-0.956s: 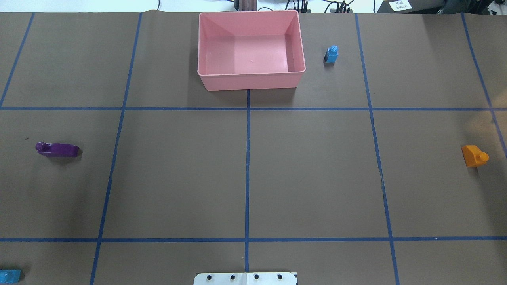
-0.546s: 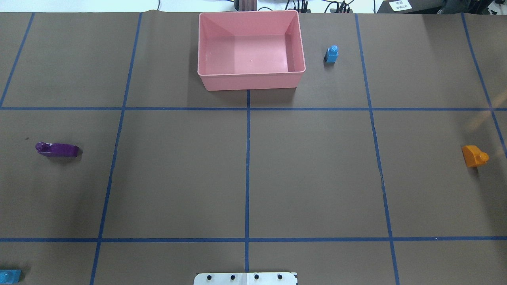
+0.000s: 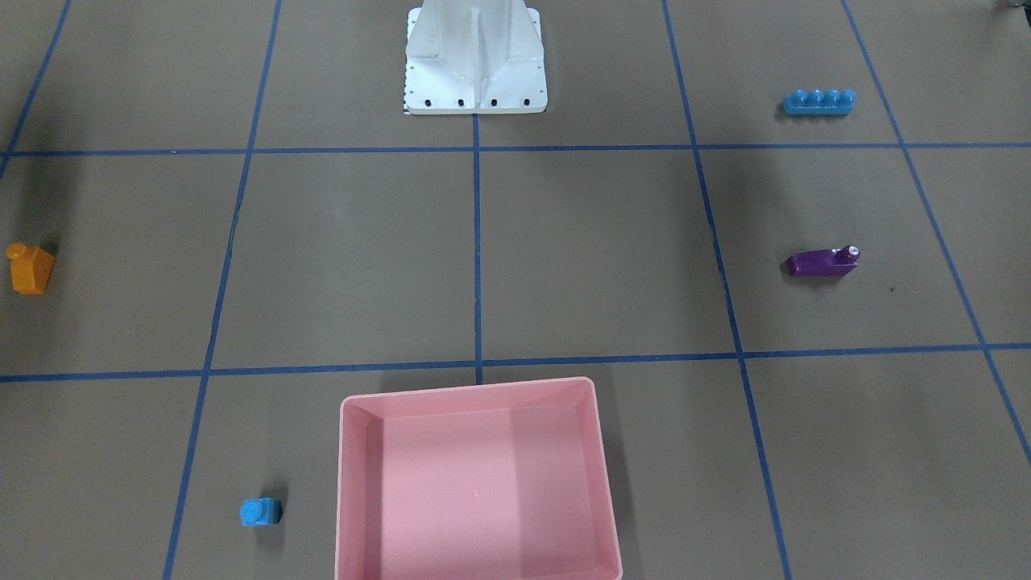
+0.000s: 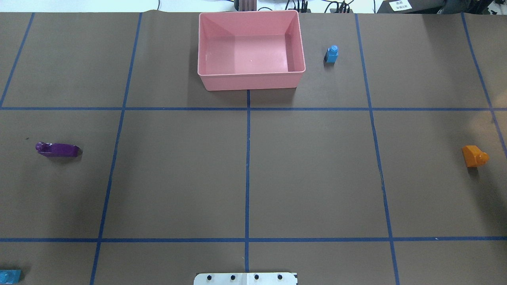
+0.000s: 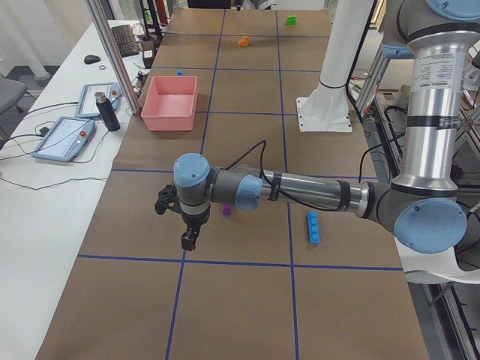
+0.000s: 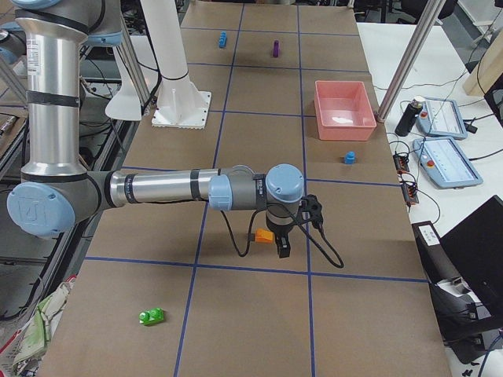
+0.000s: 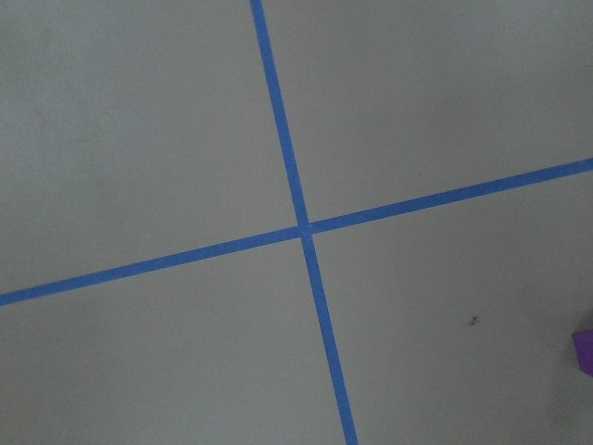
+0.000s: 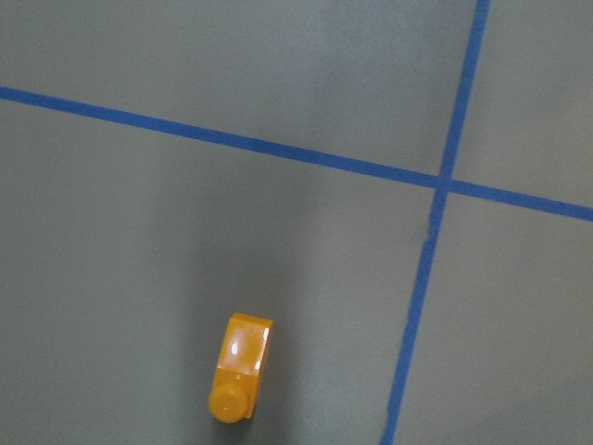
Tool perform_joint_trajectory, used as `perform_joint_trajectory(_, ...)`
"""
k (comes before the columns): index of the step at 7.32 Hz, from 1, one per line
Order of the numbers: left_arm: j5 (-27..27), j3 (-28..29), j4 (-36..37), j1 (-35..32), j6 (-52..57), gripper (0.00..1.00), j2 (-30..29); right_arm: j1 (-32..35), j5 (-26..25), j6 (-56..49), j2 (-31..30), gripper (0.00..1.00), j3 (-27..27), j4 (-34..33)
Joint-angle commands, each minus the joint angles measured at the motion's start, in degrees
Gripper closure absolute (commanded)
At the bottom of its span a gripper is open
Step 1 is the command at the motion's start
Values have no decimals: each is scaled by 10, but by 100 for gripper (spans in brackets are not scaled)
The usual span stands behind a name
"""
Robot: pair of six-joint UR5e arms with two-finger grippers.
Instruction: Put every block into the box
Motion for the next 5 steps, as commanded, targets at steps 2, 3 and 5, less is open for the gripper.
perform_joint_trajectory(2, -1, -8, -24, 1, -2, 0, 0, -100, -5, 49, 5, 0, -16, 24)
perform_joint_trajectory(3, -4, -7, -24, 1, -1, 0, 0, -132, -7, 80, 5, 0, -23, 24)
perform_joint_trajectory(5, -4, -6, -25, 4, 0, 0, -1, -163, -36, 87, 9, 0, -42, 24)
